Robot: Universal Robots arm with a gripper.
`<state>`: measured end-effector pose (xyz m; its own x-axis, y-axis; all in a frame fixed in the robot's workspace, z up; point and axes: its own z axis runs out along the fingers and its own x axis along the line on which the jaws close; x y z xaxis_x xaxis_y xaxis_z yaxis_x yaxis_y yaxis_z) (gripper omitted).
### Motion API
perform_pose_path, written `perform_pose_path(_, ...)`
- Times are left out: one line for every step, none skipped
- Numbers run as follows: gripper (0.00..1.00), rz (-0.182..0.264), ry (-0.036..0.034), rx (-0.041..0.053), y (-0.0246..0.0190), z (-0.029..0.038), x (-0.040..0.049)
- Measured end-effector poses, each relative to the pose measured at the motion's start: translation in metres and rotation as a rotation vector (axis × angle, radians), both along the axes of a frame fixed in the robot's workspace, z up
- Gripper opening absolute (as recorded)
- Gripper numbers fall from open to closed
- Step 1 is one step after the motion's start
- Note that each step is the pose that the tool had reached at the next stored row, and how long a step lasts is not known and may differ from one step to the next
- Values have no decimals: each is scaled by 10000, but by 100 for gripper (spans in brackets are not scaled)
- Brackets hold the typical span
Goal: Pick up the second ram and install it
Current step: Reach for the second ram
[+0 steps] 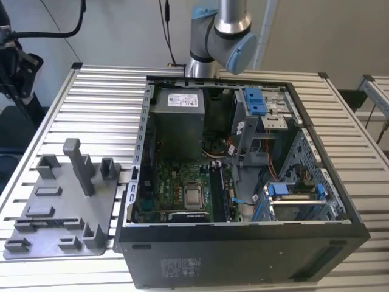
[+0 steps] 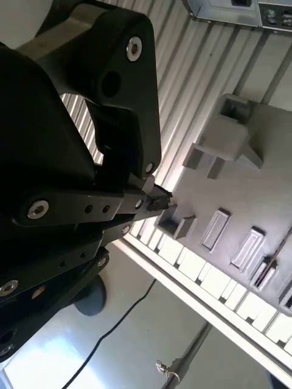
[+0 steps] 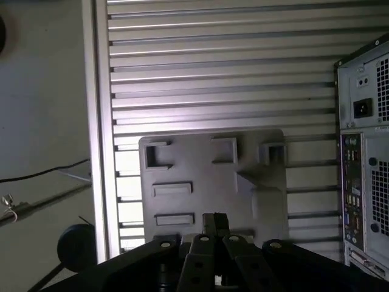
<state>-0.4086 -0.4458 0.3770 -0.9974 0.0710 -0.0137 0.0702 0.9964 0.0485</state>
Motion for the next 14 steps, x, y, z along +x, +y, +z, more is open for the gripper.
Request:
perform_pose_path(11,0,1,0,-18,-2,-4)
perform_pose_path(11,0,1,-1,-38,-5,-8)
perform_pose_path(11,0,2,-1,-57,-6,-11)
perform_pose_path(11,-1,1,-1,-75,-9,-15)
perform_pose_path(11,0,1,0,-95,-12,-18)
perform_pose_path(11,0,1,-1,-113,-14,-21)
perform_pose_path(11,-1,1,-1,-132,-16,-24)
perform_pose_path(11,0,0,0,-151,-19,-27)
perform_pose_path(11,0,0,0,-169,-21,-29)
perform_pose_path(11,0,1,-1,-191,-24,-32)
perform_pose_path(11,0,1,-1,-215,-27,-35)
perform_pose_path(11,0,0,0,-238,-30,-38)
perform_pose_path(11,1,0,0,-259,-32,-40)
perform_pose_path(11,0,1,0,-281,-35,-43)
